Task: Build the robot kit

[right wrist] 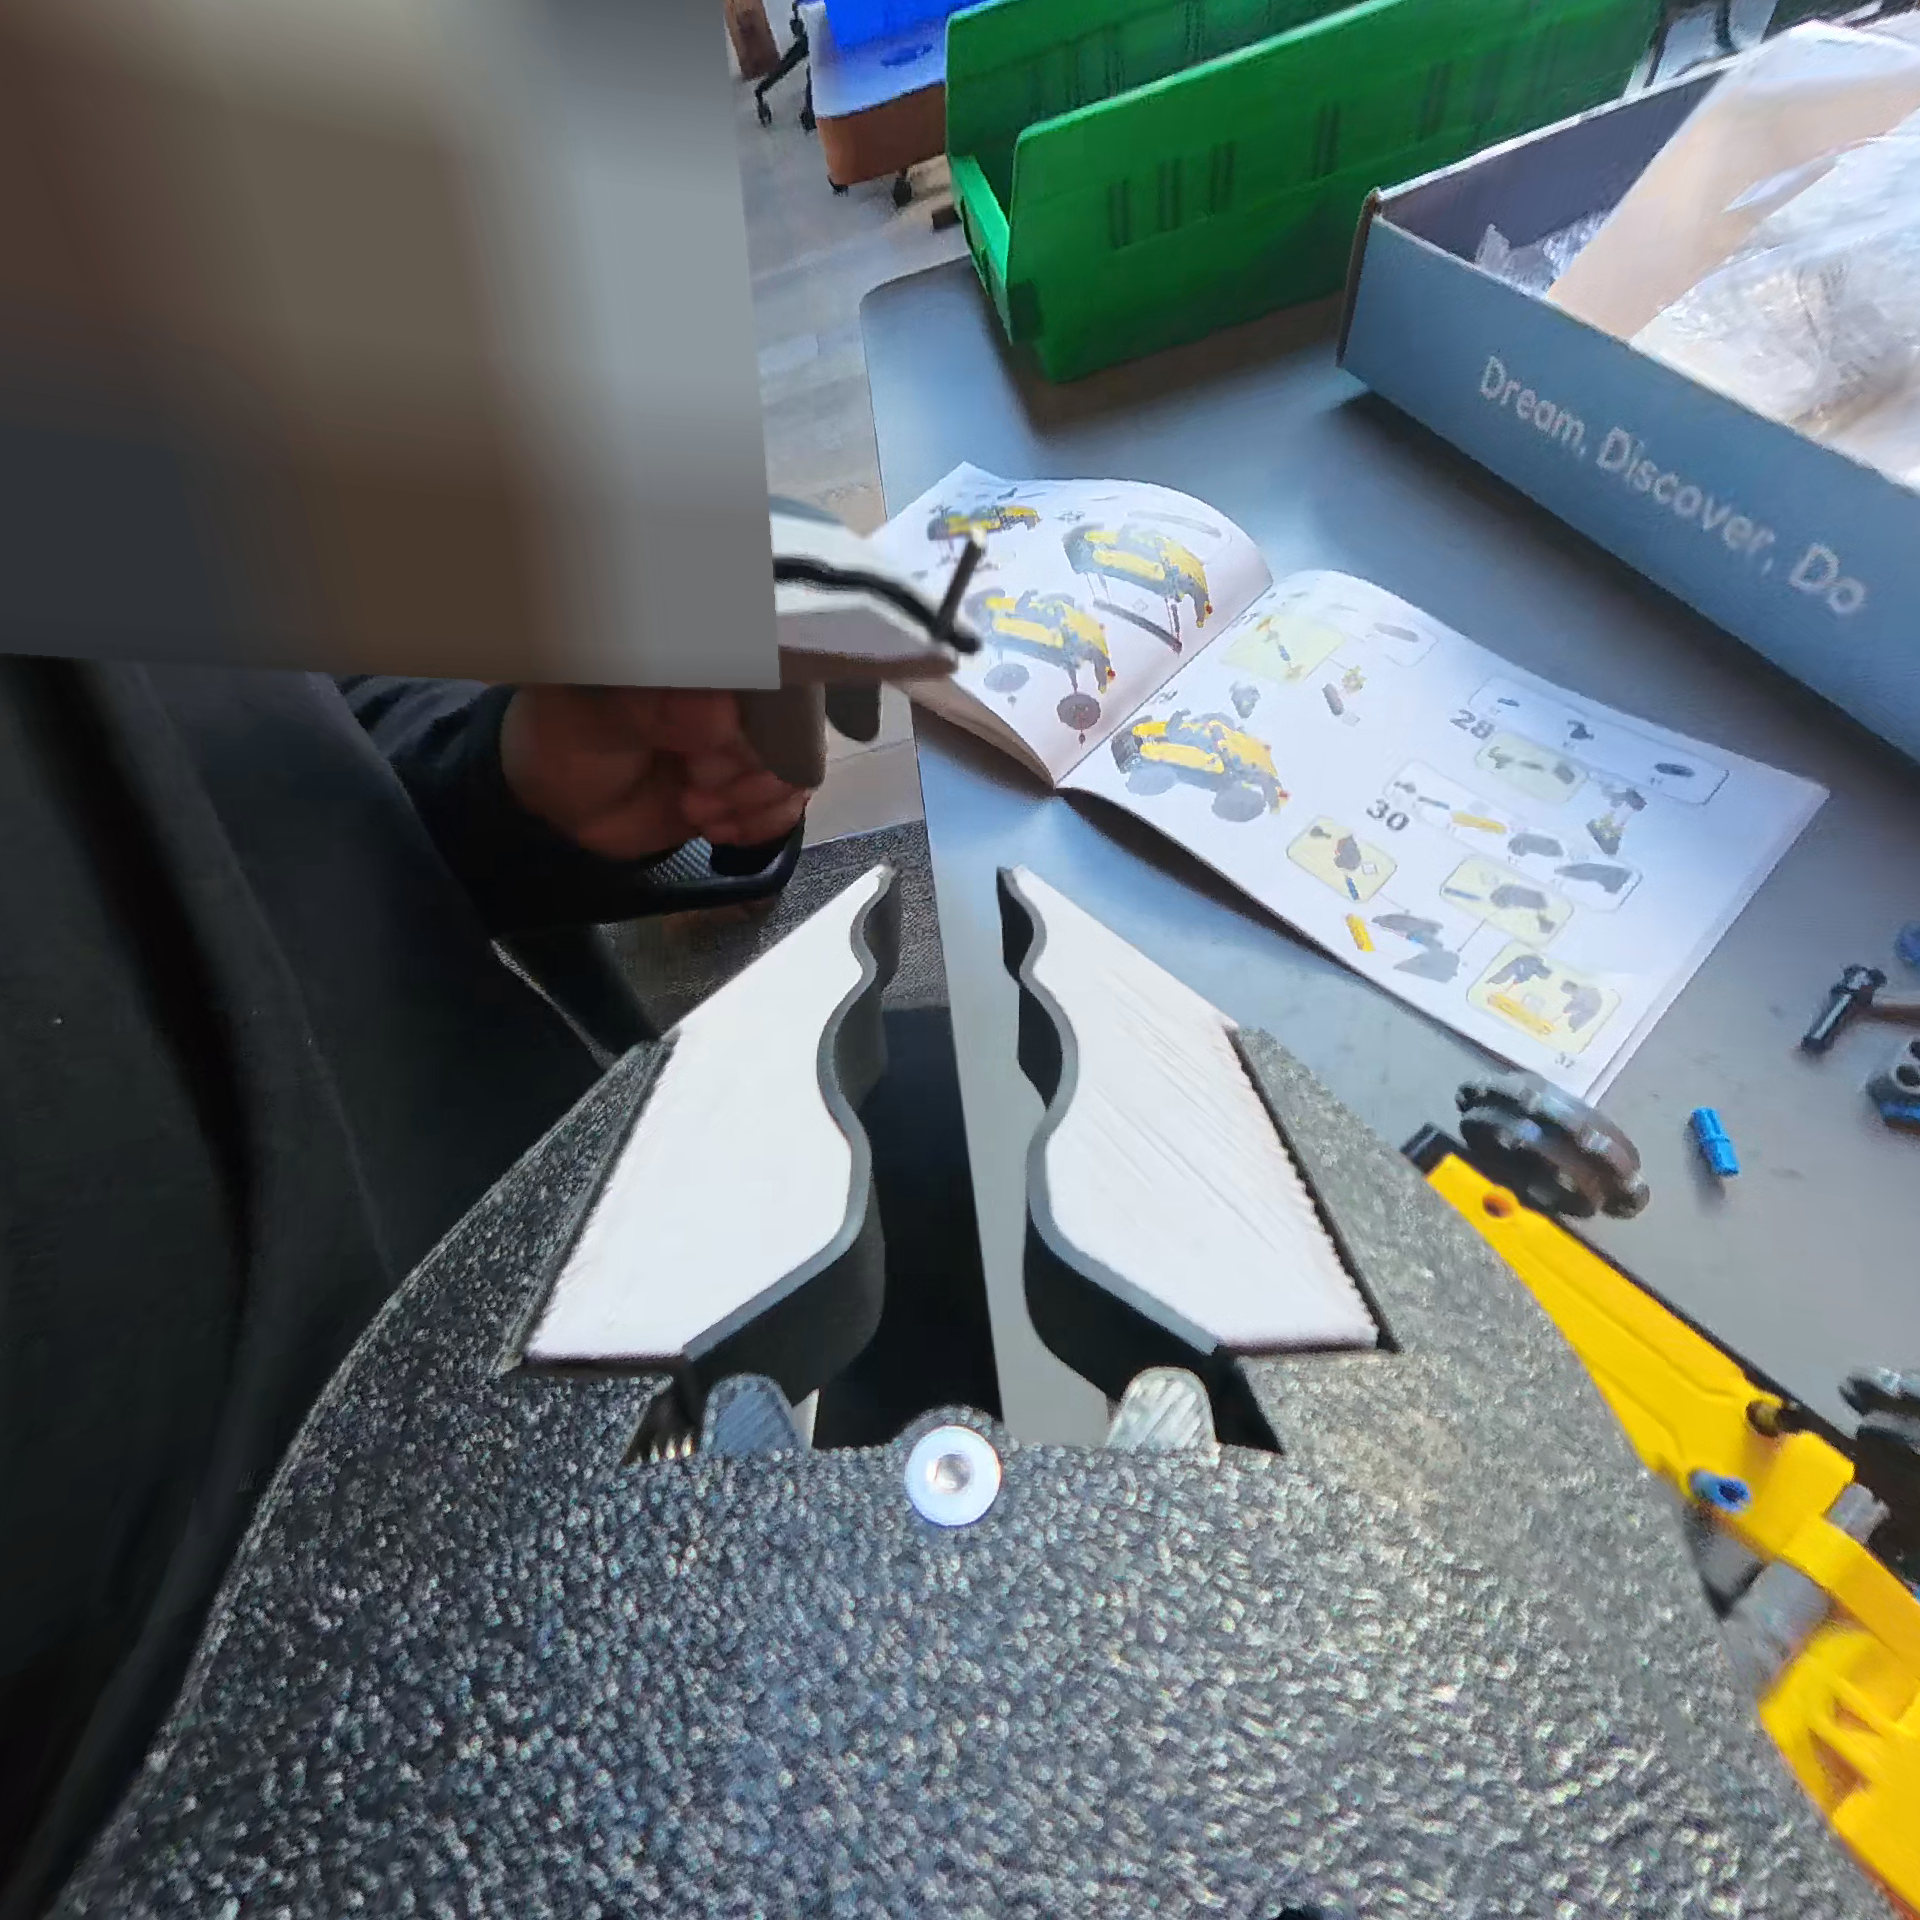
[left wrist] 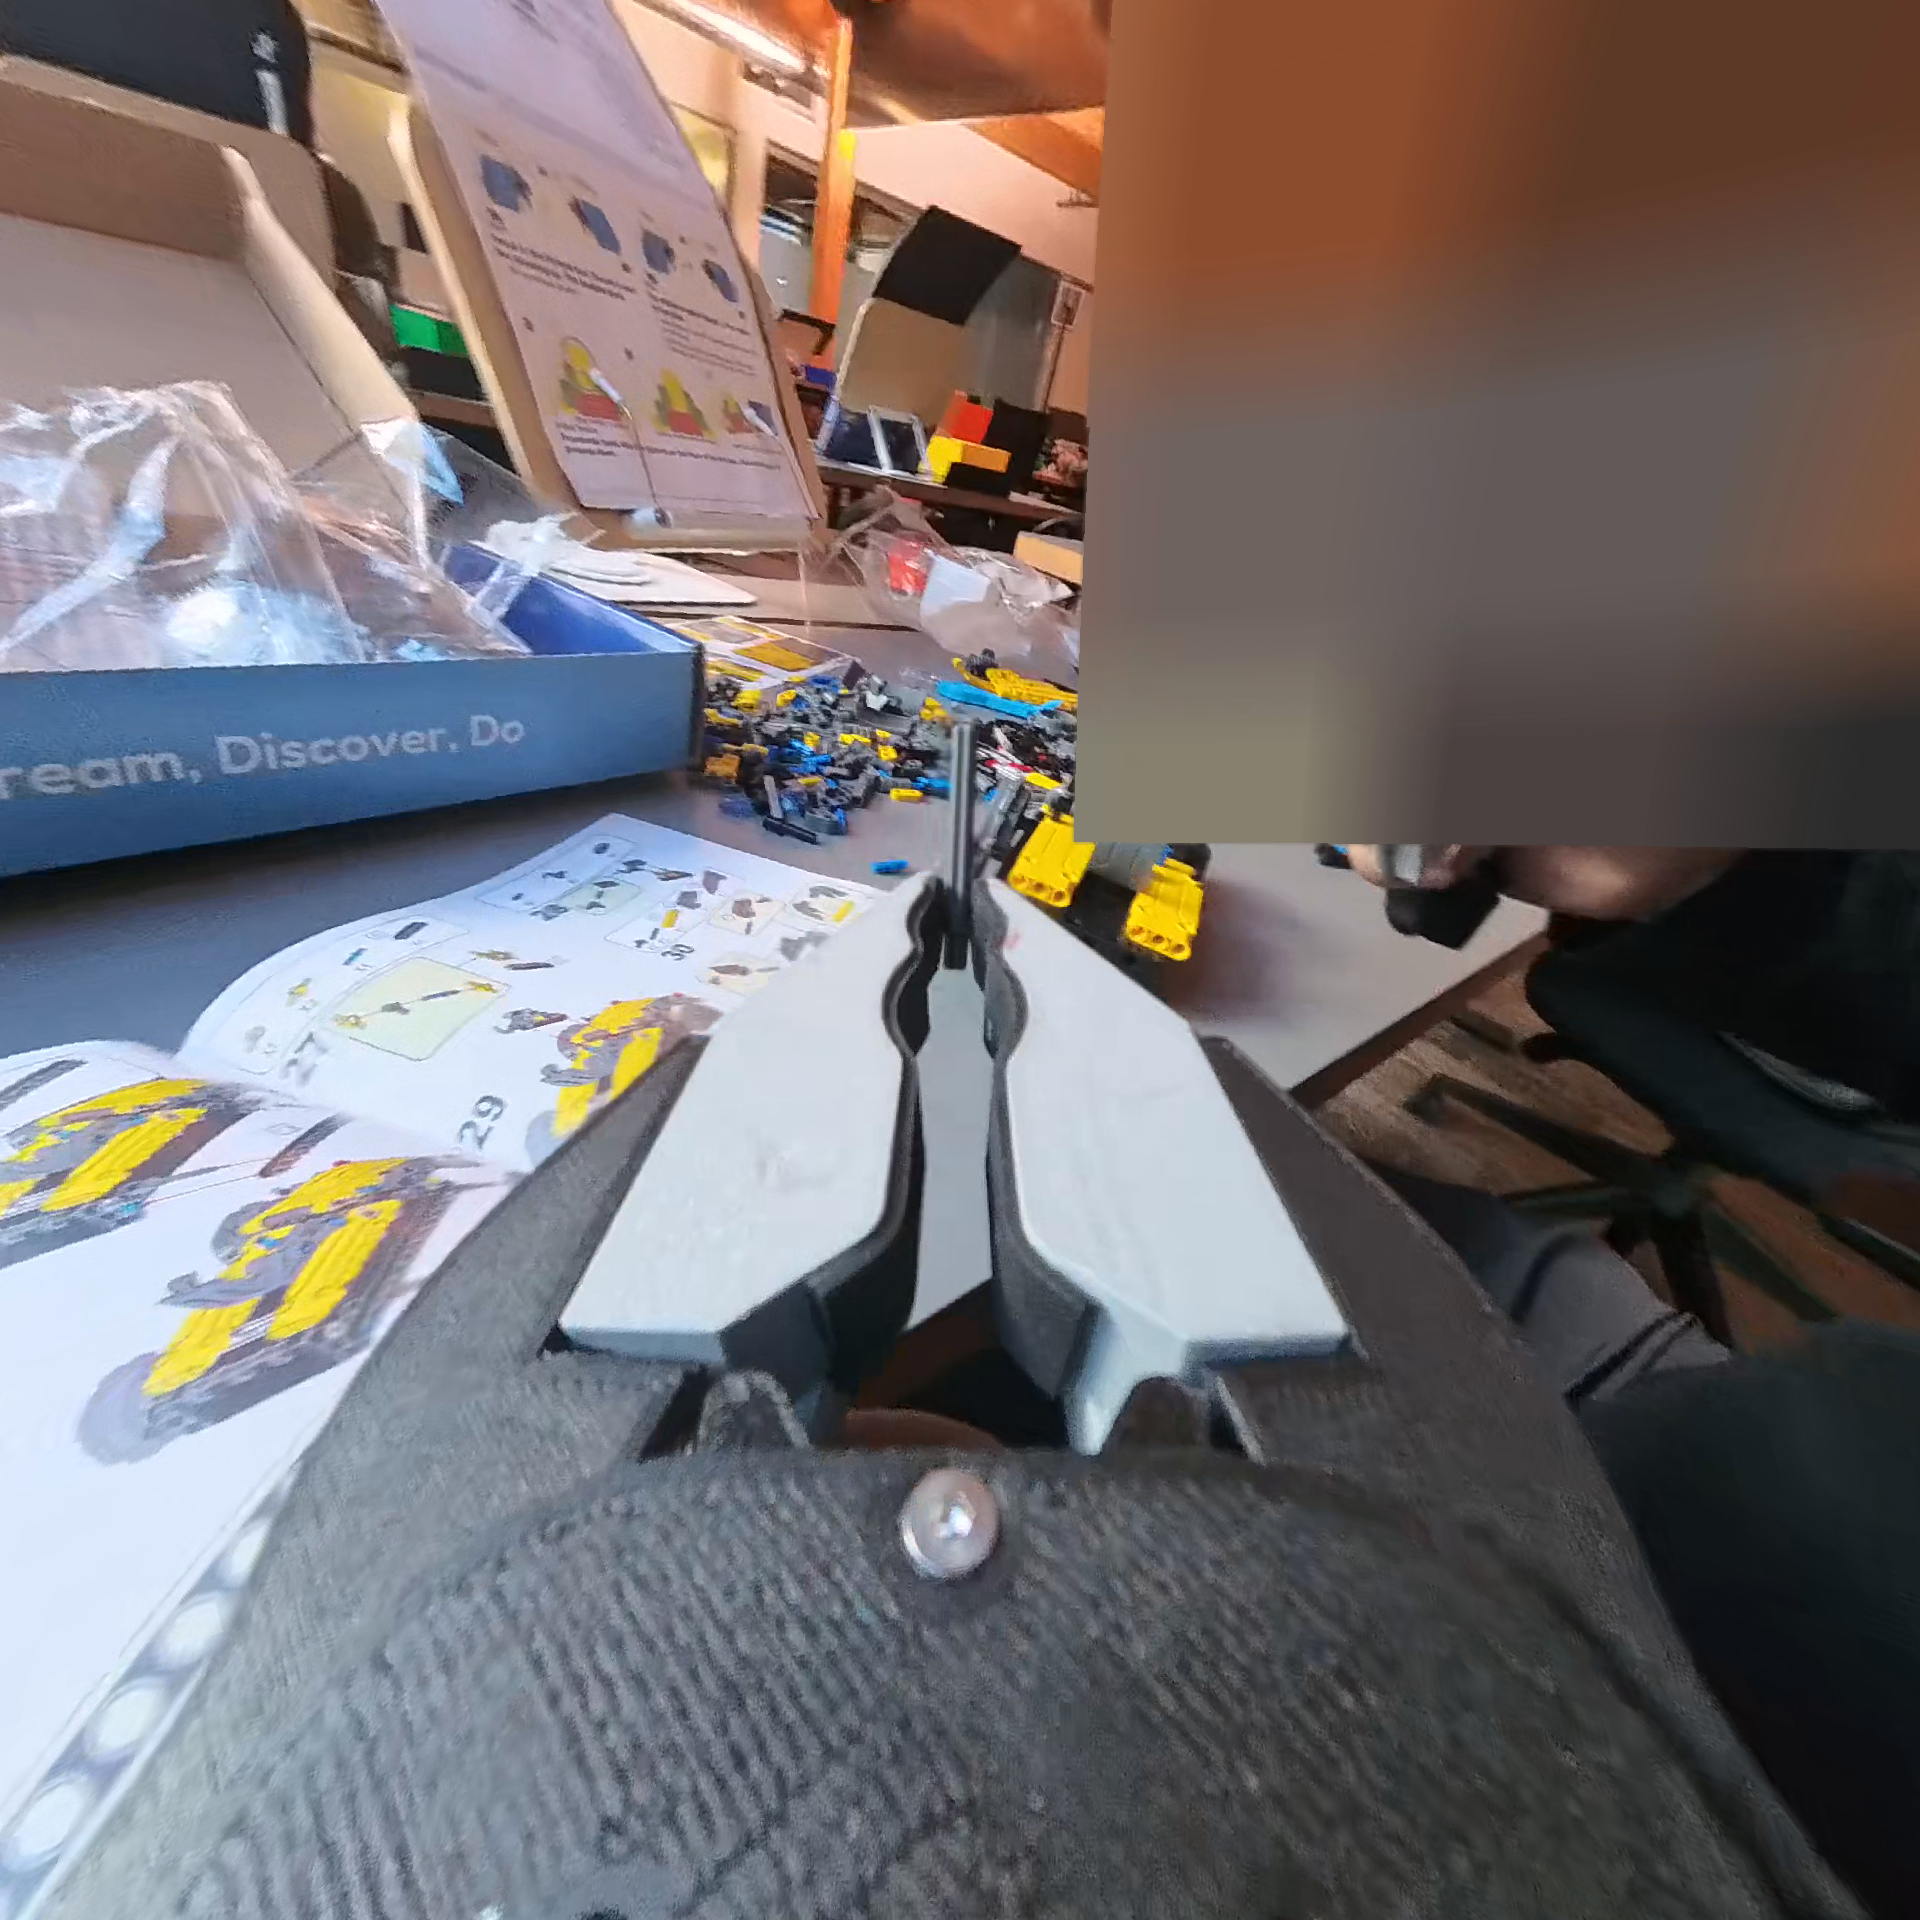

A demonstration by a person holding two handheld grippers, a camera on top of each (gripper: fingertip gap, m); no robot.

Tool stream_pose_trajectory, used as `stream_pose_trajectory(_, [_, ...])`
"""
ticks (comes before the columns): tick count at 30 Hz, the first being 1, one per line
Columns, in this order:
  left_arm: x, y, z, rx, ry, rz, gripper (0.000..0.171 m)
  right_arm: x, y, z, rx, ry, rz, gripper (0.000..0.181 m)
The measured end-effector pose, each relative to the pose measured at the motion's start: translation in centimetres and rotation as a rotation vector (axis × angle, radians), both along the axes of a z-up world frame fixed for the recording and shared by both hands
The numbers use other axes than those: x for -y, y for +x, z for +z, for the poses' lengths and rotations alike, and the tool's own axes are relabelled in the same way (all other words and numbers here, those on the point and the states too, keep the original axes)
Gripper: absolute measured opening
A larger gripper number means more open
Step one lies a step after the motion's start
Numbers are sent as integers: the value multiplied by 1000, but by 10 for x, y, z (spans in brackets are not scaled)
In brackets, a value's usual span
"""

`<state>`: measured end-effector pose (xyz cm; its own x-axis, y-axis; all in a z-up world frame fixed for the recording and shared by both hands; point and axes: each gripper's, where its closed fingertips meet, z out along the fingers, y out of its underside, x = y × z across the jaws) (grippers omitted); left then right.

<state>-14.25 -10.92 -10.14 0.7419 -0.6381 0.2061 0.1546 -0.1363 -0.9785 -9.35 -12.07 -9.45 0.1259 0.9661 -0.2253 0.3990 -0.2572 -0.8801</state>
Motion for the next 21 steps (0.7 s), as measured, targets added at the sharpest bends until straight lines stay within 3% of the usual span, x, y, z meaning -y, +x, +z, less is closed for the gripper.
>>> stream_pose_trajectory(4, [13, 25, -8, -103, 18, -103, 1, 2, -15, 6, -5, -12, 40, 20])
stream_pose_trajectory(10, [21, 39, -17, -201, 46, -155, 2, 6, -19, 3, 11, -6, 74, 22])
stream_pose_trajectory(17, [19, 38, -23, -184, -16, -174, 2, -22, 23, 4, 41, 1, -99, 31])
stream_pose_trajectory(21, [16, 31, -15, -126, -22, -132, 2, -38, 13, 16, 34, 59, -132, 32])
